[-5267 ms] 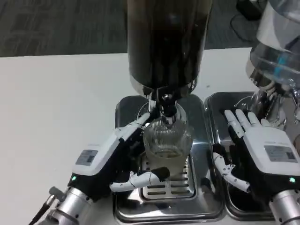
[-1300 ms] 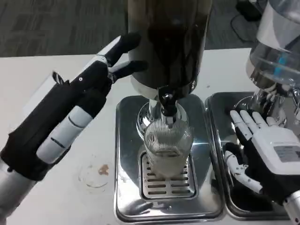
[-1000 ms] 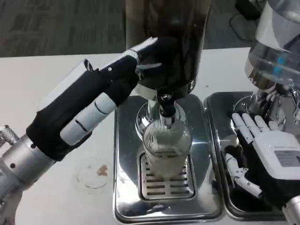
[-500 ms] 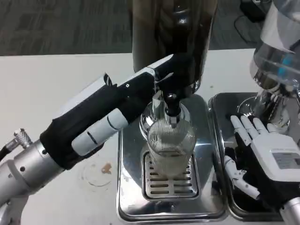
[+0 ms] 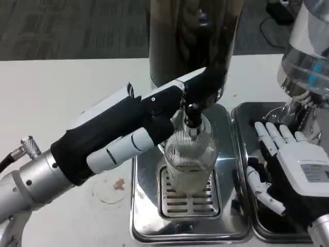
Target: Grasp the cup under the faucet to collect the drink, then remove the cup.
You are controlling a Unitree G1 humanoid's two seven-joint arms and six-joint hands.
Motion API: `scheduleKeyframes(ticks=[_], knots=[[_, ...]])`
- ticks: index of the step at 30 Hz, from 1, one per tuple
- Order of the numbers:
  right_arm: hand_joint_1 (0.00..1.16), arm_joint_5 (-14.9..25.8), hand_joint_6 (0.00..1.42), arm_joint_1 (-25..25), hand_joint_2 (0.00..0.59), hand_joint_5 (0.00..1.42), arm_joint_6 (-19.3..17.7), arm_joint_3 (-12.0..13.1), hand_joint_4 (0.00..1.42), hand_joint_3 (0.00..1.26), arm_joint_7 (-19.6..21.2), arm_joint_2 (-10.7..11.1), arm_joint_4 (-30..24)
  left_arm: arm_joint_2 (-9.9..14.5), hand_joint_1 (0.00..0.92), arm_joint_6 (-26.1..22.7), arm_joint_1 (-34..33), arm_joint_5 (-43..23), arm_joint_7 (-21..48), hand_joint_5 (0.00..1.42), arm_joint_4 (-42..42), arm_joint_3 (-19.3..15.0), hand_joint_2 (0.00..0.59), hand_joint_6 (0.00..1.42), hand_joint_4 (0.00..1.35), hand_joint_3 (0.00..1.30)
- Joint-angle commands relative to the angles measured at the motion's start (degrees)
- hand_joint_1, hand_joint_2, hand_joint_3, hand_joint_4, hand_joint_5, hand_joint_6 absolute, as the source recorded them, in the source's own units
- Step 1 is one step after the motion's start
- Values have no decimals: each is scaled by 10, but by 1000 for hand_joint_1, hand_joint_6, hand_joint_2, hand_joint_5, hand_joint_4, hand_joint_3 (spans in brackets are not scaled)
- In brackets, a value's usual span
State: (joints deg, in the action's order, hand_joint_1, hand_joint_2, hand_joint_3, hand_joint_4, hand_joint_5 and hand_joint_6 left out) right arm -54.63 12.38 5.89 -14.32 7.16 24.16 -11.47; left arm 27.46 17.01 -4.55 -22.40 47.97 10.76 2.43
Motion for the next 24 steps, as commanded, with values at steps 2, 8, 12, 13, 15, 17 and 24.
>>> scheduleKeyframes(ticks=[2, 8, 12, 13, 15, 17, 24], knots=[[0, 2, 0, 7, 533, 0, 8, 6, 0, 0, -7, -3, -12, 19, 0, -39, 15, 3, 21, 55, 21, 22, 216, 0, 0, 82], [0, 6, 0, 2, 533, 0, 6, 13, 0, 0, -13, 1, -14, 24, 0, -54, 22, 0, 17, 62, 38, 24, 219, 0, 0, 83], [0, 10, 0, 0, 534, 0, 3, 15, 0, 0, -13, 1, -13, 27, 0, -60, 21, 1, 18, 65, 43, 25, 220, 0, 0, 83], [0, 10, 0, -1, 534, 0, 3, 15, 0, 0, -13, 1, -12, 27, 0, -61, 19, 1, 19, 67, 42, 25, 225, 0, 0, 89], [0, 10, 0, -3, 534, 0, 3, 14, 0, 0, -13, 1, -11, 29, 0, -64, 17, 0, 21, 67, 41, 26, 227, 0, 0, 92], [0, 12, 0, -5, 534, 0, 3, 15, 0, 0, -11, 0, -9, 31, 0, -63, 15, 1, 23, 67, 38, 24, 228, 0, 0, 93], [0, 21, 0, -6, 534, 0, 4, 17, 0, 0, -8, -6, -4, 37, 0, -56, 6, 5, 22, 78, 28, 22, 230, 1, 0, 104]])
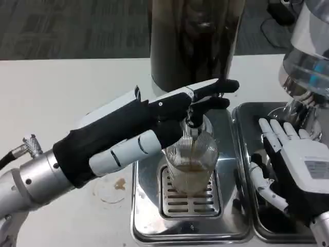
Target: Grasp the cup under the faucet to collect the drink, then remove the cup.
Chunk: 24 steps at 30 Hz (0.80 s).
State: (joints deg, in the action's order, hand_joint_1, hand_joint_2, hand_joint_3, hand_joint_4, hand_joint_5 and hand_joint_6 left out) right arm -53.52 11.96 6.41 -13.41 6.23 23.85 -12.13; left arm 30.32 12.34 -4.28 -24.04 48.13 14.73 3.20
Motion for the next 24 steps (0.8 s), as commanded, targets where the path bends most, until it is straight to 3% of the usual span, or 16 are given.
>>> scheduleKeyframes(ticks=[1, 14, 24], knots=[[0, 15, 0, -2, 534, 0, -2, 9, 0, 0, 3, -5, 4, 10, 0, -7, 2, 23, 20, 78, -13, 13, 230, 1, 0, 105], [0, 24, 0, -9, 533, 0, -1, 10, 0, 0, 6, -16, 14, 33, 0, 23, -9, 48, 30, 79, -32, 10, 233, 6, 0, 105], [1, 26, 0, -7, 532, 0, 1, 9, 0, 0, 7, -23, 14, 44, 0, 20, -13, 39, 51, 79, -35, 26, 241, 6, 0, 105]])
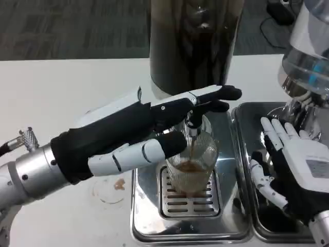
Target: Grasp the cup under the faucet to collect the drink, then remove the cup.
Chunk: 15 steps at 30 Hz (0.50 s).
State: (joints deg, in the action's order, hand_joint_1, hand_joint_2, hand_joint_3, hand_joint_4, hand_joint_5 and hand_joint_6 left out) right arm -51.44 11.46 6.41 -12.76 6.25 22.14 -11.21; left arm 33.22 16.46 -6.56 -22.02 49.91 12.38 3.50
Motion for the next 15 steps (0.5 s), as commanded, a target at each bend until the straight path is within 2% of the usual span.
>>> scheduleKeyframes(ticks=[1, 6, 9, 12, 14, 15], knots=[[1, 6, 0, -1, 532, 0, 1, 3, 0, 0, 6, -7, 4, 14, 0, -23, 10, 17, 34, 79, -11, 24, 242, 6, 0, 105], [1, 6, 0, 3, 532, 0, 0, 4, 0, 0, 4, -10, -1, 7, 0, -33, 18, 6, 34, 79, -8, 29, 248, 7, 0, 105], [1, 29, 0, 11, 532, 0, -15, 10, 0, 0, 7, -12, -6, 8, 0, -34, 23, 2, 32, 79, -4, 29, 259, 7, 0, 105], [56, 107, 2, 25, 532, 0, -35, 36, 0, 0, -3, -29, -12, 11, 0, -36, 26, 1, 32, 79, 0, 29, 261, 7, 0, 105], [156, 192, 31, 30, 504, 0, -44, 58, 0, 0, -32, -44, 0, 11, 0, -37, 28, 0, 31, 79, 3, 29, 262, 7, 0, 105], [228, 206, 50, 32, 499, 0, -63, 57, 0, 0, -38, -36, 3, 11, 0, -37, 29, 0, 31, 79, 3, 28, 262, 7, 0, 105]])
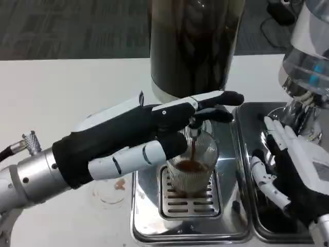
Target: Grasp the cup under the faucet to collect the drink, then remove the cup.
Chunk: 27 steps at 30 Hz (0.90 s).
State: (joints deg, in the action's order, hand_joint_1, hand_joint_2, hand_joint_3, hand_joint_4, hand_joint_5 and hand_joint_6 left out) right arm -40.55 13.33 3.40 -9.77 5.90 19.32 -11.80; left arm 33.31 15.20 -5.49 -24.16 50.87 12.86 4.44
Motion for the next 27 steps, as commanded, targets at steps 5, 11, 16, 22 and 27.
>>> scheduleKeyframes(ticks=[5, 11, 16, 22, 27], knots=[[393, 162, 105, 10, 409, 0, -88, 28, 0, 0, -87, 19, 22, 9, 0, -24, 20, 20, 22, 79, -2, 18, 263, 7, 0, 105], [453, 210, 155, 0, 303, 0, -99, 37, 0, 0, -120, 21, 38, 9, 0, -23, 18, 19, 22, 79, -4, 16, 264, 7, 0, 105], [550, 248, 151, -10, 236, 0, -59, 39, 0, 0, -159, 17, 37, 10, 0, -24, 16, 19, 22, 79, -6, 15, 264, 7, 0, 105], [666, 245, 92, -35, 161, 0, -30, 25, 0, 0, -171, 3, 39, 15, 0, -25, 10, 17, 29, 79, -11, 10, 264, 7, 0, 105], [690, 238, 55, -52, 150, 0, -17, 13, 0, 0, -163, -16, 44, 18, 0, -26, 11, 15, 31, 79, -11, 4, 264, 7, 0, 105]])
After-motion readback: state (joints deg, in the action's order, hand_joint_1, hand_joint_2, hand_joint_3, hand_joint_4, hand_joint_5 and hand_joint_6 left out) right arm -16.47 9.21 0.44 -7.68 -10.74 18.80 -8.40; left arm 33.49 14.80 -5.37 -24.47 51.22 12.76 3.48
